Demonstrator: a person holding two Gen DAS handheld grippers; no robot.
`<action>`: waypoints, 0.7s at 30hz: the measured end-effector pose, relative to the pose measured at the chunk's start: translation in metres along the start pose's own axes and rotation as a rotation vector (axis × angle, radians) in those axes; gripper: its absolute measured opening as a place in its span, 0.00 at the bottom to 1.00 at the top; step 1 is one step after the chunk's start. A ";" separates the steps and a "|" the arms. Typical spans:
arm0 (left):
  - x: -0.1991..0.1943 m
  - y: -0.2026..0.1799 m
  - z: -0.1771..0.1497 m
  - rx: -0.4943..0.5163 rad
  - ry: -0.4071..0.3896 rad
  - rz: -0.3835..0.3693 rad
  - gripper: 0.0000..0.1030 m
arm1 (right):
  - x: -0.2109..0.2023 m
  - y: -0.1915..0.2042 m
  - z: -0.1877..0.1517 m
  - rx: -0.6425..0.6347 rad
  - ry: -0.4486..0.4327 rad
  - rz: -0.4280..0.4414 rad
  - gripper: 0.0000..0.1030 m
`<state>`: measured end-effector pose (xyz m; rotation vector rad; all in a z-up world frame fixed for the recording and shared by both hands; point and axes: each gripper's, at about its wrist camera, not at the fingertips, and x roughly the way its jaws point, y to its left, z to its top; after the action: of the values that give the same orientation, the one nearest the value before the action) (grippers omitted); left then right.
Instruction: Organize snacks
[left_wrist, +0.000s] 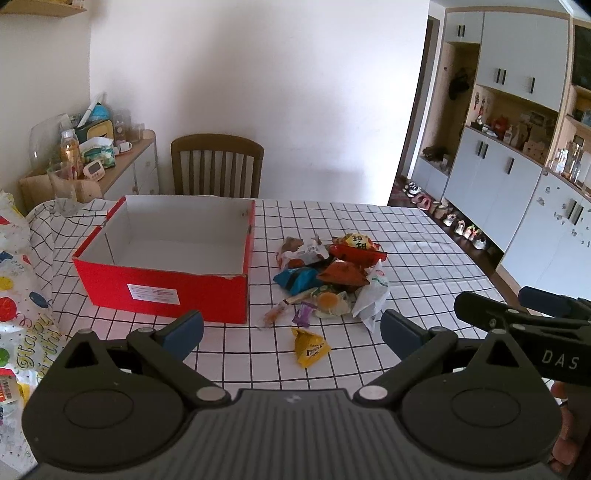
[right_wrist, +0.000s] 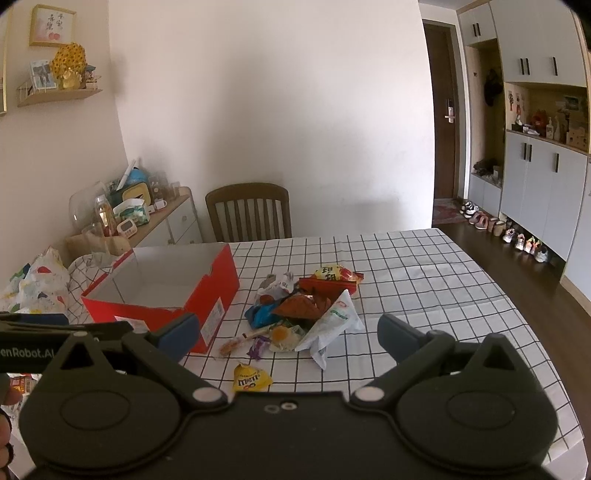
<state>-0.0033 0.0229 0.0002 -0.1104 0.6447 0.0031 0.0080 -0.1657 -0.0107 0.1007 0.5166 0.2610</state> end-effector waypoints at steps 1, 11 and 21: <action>0.000 0.000 0.000 0.000 0.000 -0.001 1.00 | 0.000 0.000 0.000 0.000 0.000 0.000 1.00; -0.001 0.001 0.002 0.007 -0.005 -0.002 1.00 | 0.000 0.003 0.002 -0.001 0.000 -0.008 1.00; -0.001 0.004 0.003 0.009 -0.009 -0.005 1.00 | -0.001 0.006 0.003 -0.013 -0.007 -0.019 1.00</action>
<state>-0.0027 0.0271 0.0029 -0.1036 0.6352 -0.0042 0.0078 -0.1601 -0.0067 0.0844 0.5085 0.2457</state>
